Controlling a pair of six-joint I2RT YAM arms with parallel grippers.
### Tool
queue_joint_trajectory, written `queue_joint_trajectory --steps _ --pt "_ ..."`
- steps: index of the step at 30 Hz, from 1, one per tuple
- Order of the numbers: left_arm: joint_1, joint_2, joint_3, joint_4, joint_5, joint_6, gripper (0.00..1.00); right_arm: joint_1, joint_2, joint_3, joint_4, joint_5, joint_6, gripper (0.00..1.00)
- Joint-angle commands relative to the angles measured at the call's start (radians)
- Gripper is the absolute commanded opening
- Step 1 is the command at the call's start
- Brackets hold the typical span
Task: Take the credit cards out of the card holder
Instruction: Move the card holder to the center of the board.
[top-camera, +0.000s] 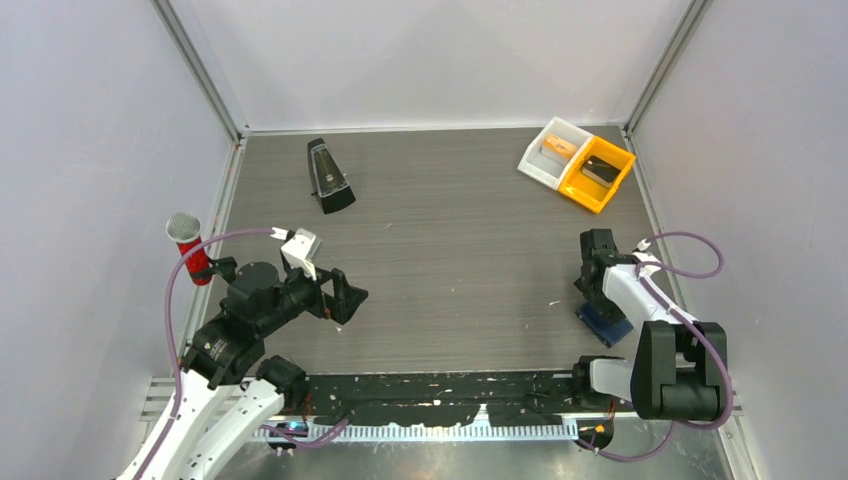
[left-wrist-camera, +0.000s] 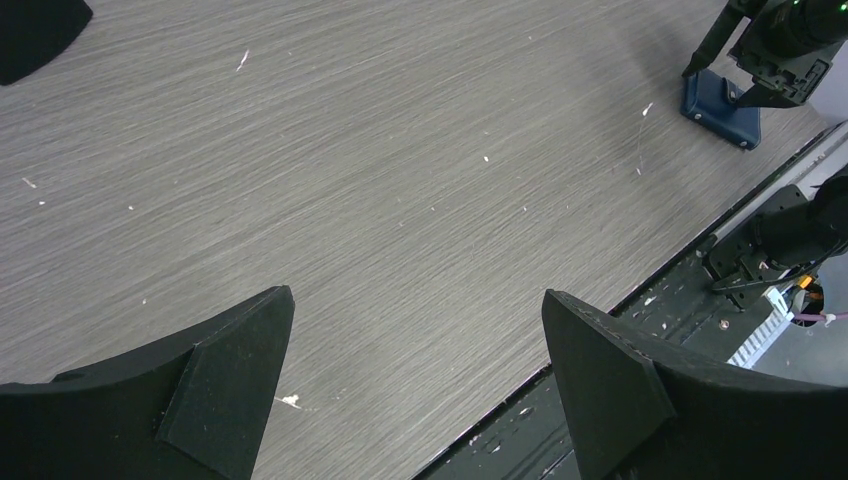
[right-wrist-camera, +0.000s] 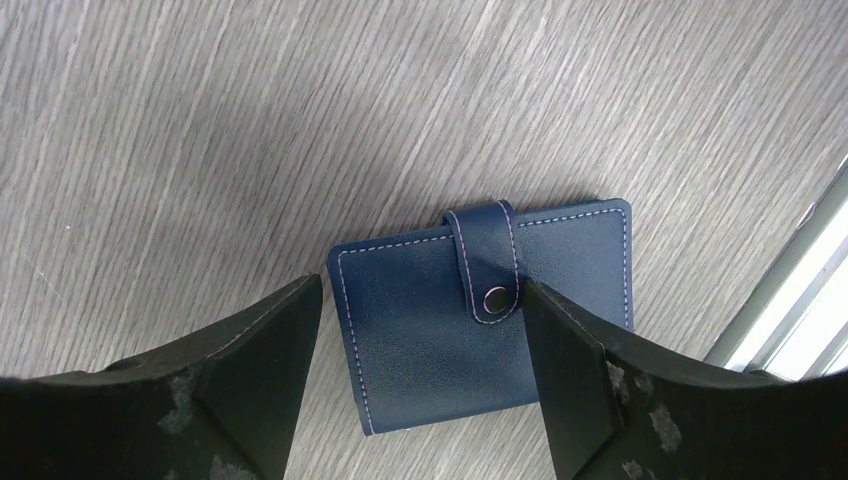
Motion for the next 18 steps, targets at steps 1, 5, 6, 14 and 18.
queue_joint_trajectory --steps 1,5,6,14,18 --pt "0.003 0.016 0.044 0.018 -0.003 0.010 0.99 -0.025 0.025 -0.006 0.083 -0.055 -0.036 0.80" --pt "0.002 0.014 0.046 0.014 -0.008 0.011 0.99 -0.030 0.025 -0.014 0.126 -0.101 -0.083 0.71" --pt "0.003 0.012 0.045 0.015 -0.009 0.011 0.99 -0.030 0.019 -0.018 0.146 -0.113 -0.106 0.67" --pt "0.002 0.015 0.051 0.007 -0.029 0.014 0.99 -0.030 -0.016 -0.058 0.271 -0.409 -0.245 0.68" --pt "0.002 0.007 0.052 0.006 -0.019 0.014 0.99 -0.027 -0.018 -0.075 0.317 -0.554 -0.302 0.68"
